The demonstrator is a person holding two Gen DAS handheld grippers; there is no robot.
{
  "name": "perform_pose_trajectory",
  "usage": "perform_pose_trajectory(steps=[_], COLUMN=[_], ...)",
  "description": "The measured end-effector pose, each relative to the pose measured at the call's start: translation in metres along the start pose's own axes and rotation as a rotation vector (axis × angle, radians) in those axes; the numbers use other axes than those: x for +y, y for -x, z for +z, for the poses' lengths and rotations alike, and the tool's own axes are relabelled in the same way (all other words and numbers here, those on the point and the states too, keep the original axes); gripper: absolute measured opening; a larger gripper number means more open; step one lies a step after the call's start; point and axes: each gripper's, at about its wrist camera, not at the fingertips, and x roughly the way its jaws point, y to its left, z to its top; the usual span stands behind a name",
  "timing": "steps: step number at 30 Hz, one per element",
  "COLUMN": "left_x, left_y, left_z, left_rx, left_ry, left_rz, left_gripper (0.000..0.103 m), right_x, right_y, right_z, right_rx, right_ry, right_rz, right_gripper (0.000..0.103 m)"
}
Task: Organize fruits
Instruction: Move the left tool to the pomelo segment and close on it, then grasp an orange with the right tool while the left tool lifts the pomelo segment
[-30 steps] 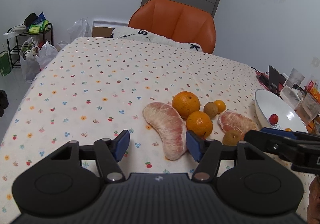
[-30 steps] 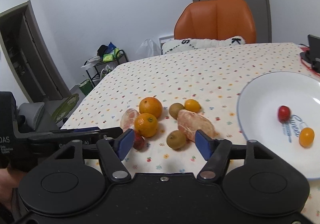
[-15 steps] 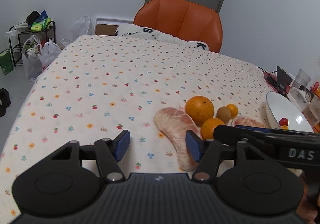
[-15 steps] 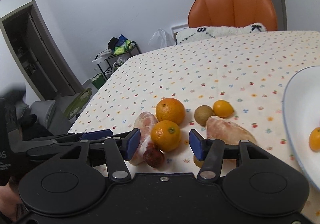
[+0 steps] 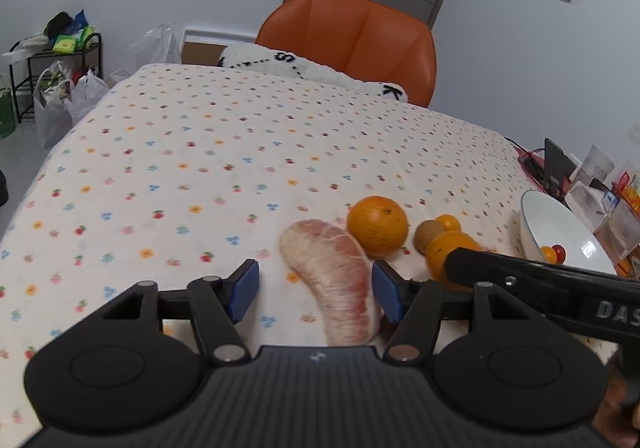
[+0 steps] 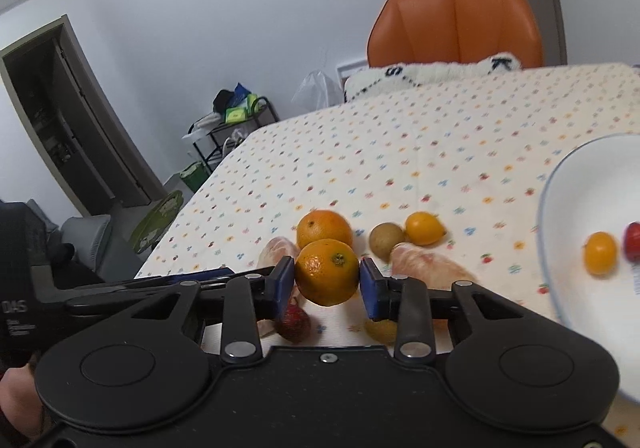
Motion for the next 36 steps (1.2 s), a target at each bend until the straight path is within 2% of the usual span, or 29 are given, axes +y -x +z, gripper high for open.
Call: perform_pose_trajectory(steps=[6,9,13,18,28,36], left_x=[-0.015,-0.019,-0.019,-0.021,-0.041,-0.066], left_y=[-0.008,-0.01,-0.009,-0.003,0.014,0.033], left_z=[0.0,-0.002,-0.001,0.001,0.007,0.011], left_rx=[0.0,-0.013,-0.011,-0.005,-0.033,-0.073], left_ry=[-0.039,-0.061,-0.068,-0.061,-0.091,-0.121], left_rz=[0.029,0.049,0.048,0.049,0.043,0.009], left_gripper=[0.062,0.05,0.048,0.039,0.038,0.038], right_x=[-0.008,-0.01,-0.014,-0.02,-0.04,-0.061], right_y=[0.016,0.02,0.026,0.033,0.061,0.083], right_z=[-0.002,-0.003,-0.004,-0.005,-0.009,-0.013], right_rx=[-0.027,-0.038,-0.056,-0.078,-0.134,-0.174], right_ry=[-0.014,-0.017,-0.026,-0.041,-0.073,-0.108], right_rz=[-0.021,-0.028,-0.033,-0.029,-0.041,-0.073], right_gripper=[0.034,0.034,0.034,0.033,0.033,0.033])
